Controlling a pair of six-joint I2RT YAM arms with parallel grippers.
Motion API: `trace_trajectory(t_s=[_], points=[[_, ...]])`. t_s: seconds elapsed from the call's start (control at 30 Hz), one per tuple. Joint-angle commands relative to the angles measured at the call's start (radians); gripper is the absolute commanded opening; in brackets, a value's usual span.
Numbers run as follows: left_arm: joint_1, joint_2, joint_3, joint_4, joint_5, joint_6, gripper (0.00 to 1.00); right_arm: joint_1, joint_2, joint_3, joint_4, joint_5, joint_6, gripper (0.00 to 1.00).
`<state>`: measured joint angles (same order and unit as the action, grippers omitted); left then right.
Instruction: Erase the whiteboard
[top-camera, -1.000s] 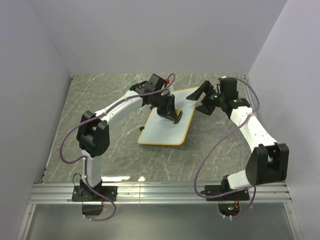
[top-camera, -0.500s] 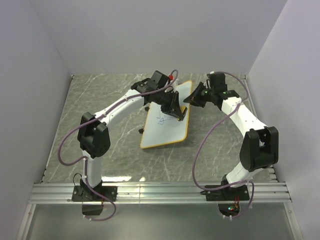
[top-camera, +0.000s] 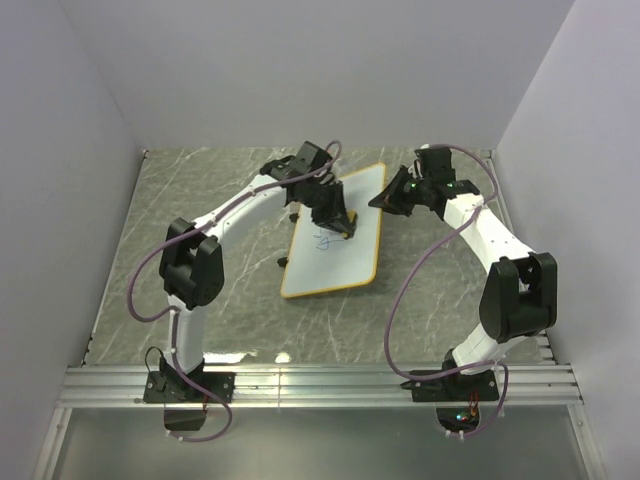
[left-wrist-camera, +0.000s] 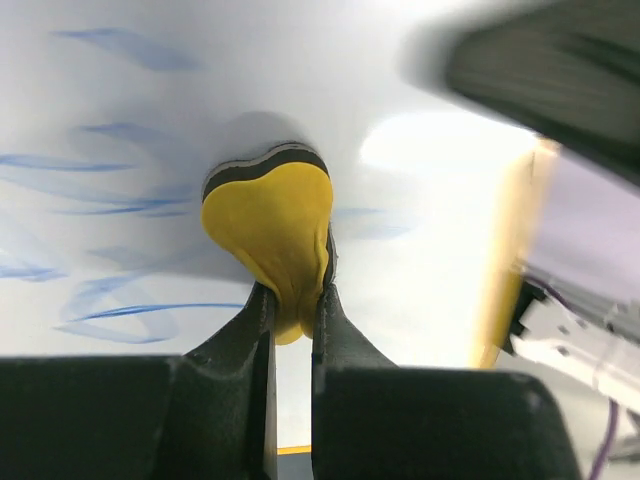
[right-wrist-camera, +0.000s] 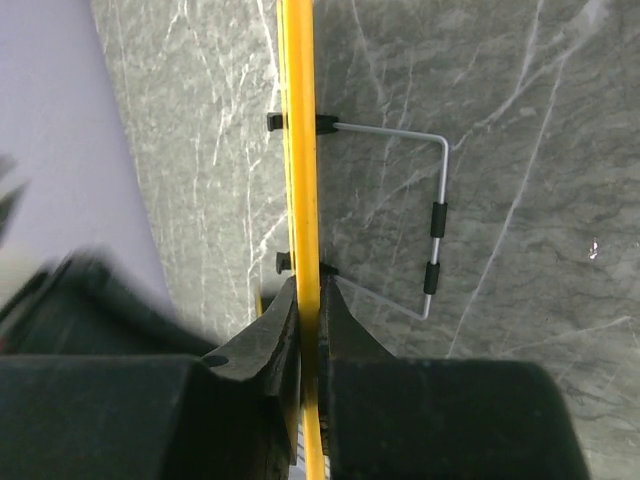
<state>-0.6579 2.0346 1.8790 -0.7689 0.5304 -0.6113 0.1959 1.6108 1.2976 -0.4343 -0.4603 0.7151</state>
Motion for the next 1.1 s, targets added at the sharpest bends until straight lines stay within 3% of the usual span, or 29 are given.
trace_trajectory(t_s=[0.0,0.27,0.4,0.57,0.8,0.97,1.07], points=[[0.05,0.093,-0.157,-0.087,-0.139,0.019,0.0,0.023,-0.035,0.052,-0.037,-0.024,-0.042,0.0],[0.086,0.13,-0.179,-0.171,-0.178,0.107,0.0,0.023,-0.038,0.052,-0.041,-0.043,-0.045,0.0],[0.023,0.111,-0.04,-0.194,-0.121,0.139,0.0,0.023,-0.029,0.058,-0.032,-0.052,-0.037,0.0],[-0.052,0.035,-0.027,-0.106,-0.001,0.075,0.0,0.023,-0.02,0.068,-0.029,-0.055,-0.032,0.0],[-0.14,0.007,0.006,-0.095,0.028,0.067,0.0,0.025,0.001,0.065,-0.018,-0.075,-0.019,0.0],[-0.141,-0.094,-0.13,-0.023,0.039,0.047,0.0,0.027,0.004,0.071,-0.024,-0.074,-0.023,0.0],[-0.14,-0.145,-0.315,0.038,0.004,0.028,0.0,0.025,0.012,0.062,-0.021,-0.08,-0.019,0.0]])
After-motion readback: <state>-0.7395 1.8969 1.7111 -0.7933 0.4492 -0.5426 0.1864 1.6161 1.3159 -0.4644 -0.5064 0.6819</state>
